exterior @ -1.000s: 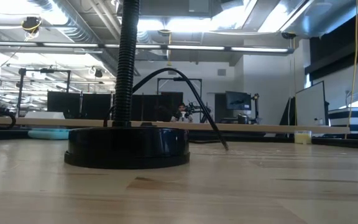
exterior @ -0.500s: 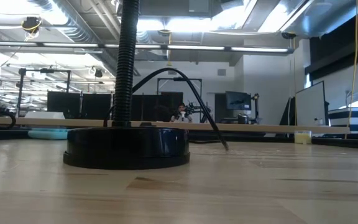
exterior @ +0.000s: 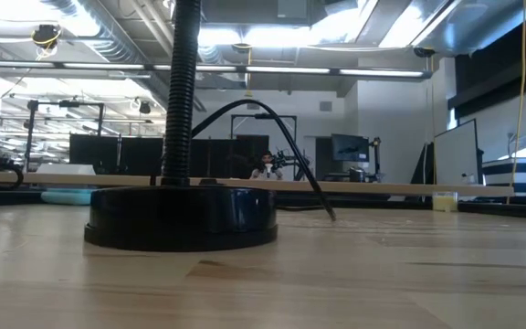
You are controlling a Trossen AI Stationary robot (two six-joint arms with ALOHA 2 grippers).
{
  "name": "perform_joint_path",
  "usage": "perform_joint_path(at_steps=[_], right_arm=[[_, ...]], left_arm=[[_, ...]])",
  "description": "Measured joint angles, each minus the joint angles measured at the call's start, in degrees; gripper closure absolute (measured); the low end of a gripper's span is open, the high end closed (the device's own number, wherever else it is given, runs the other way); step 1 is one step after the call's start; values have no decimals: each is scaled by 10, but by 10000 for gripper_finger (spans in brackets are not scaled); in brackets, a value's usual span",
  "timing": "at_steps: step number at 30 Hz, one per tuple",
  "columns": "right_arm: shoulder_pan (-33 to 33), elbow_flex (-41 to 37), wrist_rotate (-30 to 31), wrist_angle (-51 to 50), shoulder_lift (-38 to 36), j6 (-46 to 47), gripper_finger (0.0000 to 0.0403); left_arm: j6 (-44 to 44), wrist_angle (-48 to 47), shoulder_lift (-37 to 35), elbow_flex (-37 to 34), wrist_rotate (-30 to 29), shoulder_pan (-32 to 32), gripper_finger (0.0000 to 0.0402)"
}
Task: Screw lightbulb
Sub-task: Insert the lightbulb into the black lamp
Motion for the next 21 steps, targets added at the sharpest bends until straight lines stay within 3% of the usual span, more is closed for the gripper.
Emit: perform_joint_path(at_steps=[7, 21], right_arm=[[-5, 0, -23, 4, 0, 222, 147], [-7, 1, -35, 7, 0, 564, 144]], left_arm=[[3, -1, 0, 0, 3, 0, 153], [5, 1, 0, 0, 3, 0, 153]])
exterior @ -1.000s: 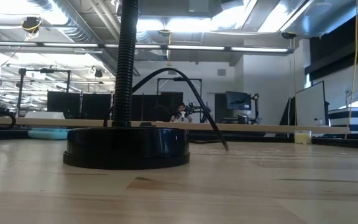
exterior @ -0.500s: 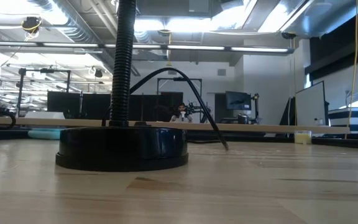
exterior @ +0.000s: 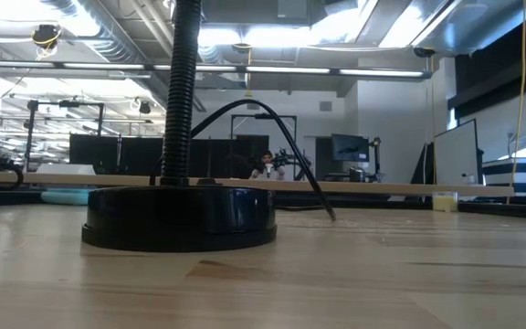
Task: Screw lightbulb
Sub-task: Insert the lightbulb into the black lamp
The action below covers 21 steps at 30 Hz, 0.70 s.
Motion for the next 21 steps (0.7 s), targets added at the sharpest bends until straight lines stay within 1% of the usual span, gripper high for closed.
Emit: perform_joint_path(at_steps=[9, 14, 18, 21], right_arm=[[0, 1, 3, 0, -1, 206, 144], [0, 2, 2, -12, -2, 301, 143], [0, 2, 4, -15, -2, 315, 143], [0, 2, 9, -10, -2, 292, 143]], left_arm=[[10, 2, 0, 0, 1, -1, 153], [15, 3, 0, 0, 0, -2, 153], [15, 2, 0, 0, 0, -2, 153], [17, 2, 0, 0, 0, -2, 153]])
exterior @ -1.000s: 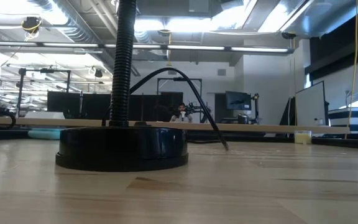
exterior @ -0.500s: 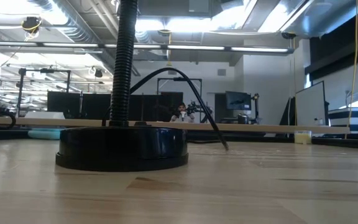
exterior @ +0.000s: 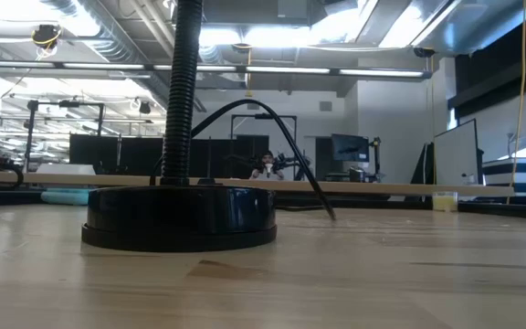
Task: Screw lightbulb
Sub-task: Insert the lightbulb into the black lamp
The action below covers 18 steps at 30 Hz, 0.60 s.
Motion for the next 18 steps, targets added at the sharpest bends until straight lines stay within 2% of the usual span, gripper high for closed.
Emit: perform_joint_path(at_steps=[5, 18], right_arm=[[0, 0, 4, 2, 0, -35, 132], [-2, -2, 20, -9, 3, -68, 55]], left_arm=[[1, -1, 0, 0, 0, 0, 153], [0, 0, 0, 1, 1, 0, 153]])
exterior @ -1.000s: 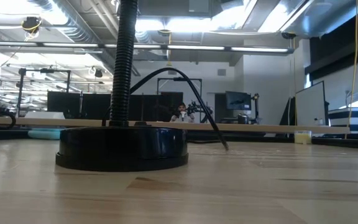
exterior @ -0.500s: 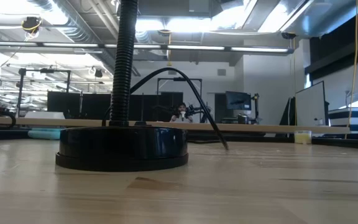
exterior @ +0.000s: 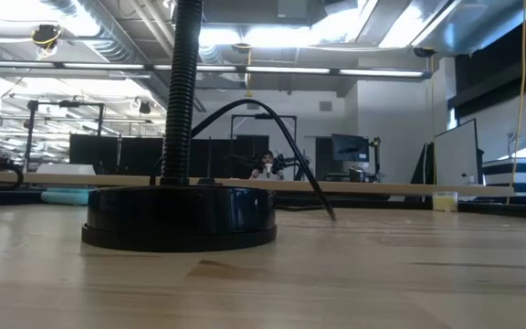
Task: Screw lightbulb
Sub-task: Insert the lightbulb into the black lamp
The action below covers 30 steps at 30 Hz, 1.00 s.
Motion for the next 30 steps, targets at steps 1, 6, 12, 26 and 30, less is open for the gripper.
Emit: perform_joint_path(at_steps=[1, 6, 12, 26, 30], right_arm=[[0, 0, 0, 0, 0, -2, 53], [11, 0, 3, 1, 0, -42, 53], [21, 0, 6, 1, 0, -99, 53], [28, 0, 7, -13, -1, -168, 52], [28, 0, 20, -8, -1, -163, 52]], left_arm=[[-1, -1, 0, 0, 0, 0, 153], [-2, -9, 0, 0, 0, 0, 153], [-1, -10, 0, 0, 1, 0, 153], [-3, -13, 0, 0, 1, 0, 153], [-6, -14, 0, 0, 0, 0, 153]])
